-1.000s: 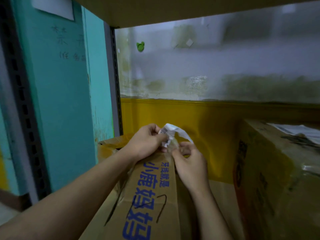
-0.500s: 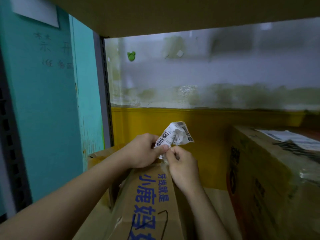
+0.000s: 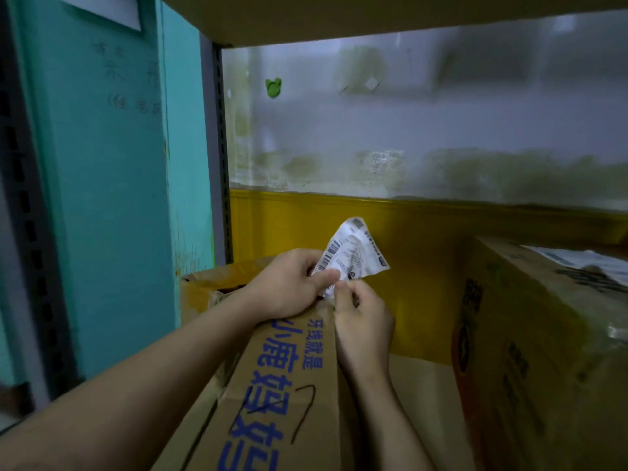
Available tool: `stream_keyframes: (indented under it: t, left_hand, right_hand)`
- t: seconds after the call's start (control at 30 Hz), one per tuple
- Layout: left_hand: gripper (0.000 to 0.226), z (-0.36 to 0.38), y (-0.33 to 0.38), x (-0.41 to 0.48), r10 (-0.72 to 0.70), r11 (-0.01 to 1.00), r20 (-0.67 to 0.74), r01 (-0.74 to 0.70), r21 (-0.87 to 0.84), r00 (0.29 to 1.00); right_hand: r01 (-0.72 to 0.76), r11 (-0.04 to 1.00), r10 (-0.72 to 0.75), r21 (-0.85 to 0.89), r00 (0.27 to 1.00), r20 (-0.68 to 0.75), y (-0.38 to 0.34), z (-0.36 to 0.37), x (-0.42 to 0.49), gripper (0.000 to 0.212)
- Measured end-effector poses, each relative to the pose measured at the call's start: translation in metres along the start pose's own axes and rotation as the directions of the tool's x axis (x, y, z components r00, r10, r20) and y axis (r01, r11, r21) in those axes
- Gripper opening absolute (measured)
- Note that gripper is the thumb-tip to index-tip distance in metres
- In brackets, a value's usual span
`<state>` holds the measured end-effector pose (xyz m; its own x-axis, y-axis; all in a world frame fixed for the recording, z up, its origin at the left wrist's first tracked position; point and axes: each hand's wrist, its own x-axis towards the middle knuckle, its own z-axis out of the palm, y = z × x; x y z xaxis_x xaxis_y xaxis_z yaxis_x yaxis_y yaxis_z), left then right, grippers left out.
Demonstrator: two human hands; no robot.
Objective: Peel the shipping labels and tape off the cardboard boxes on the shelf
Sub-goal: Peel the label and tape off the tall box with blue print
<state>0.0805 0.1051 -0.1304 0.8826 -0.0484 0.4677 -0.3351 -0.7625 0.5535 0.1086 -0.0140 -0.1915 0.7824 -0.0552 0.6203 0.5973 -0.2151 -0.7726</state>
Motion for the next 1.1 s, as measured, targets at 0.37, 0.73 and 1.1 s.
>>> stream_keyframes:
  t: [0.37,0.73,1.1]
  left_hand:
    - [0.018,0.0025,-0.0023,-0.0015,-0.015,0.993,-0.031,0.011,-0.115,0.999]
    - [0.016,0.0029,-0.0036,-0.003,-0.009,0.999,-0.105,0.004,-0.047,0.994]
    - [0.016,0.0032,-0.0029,-0.0047,-0.002,1.0,-0.15,0.0,-0.013,0.989]
  right_hand:
    - [-0.055,0.998,0.057,0.043,0.997,-0.055,-0.002,0.0034,-0.003,0.033]
    - [-0.084,0.995,0.087,0.049,0.994,-0.065,-0.0067,0.0027,-0.0059,0.034]
    - [-0.096,0.994,0.101,0.061,0.991,-0.091,-0.0063,0.0017,-0.0077,0.035]
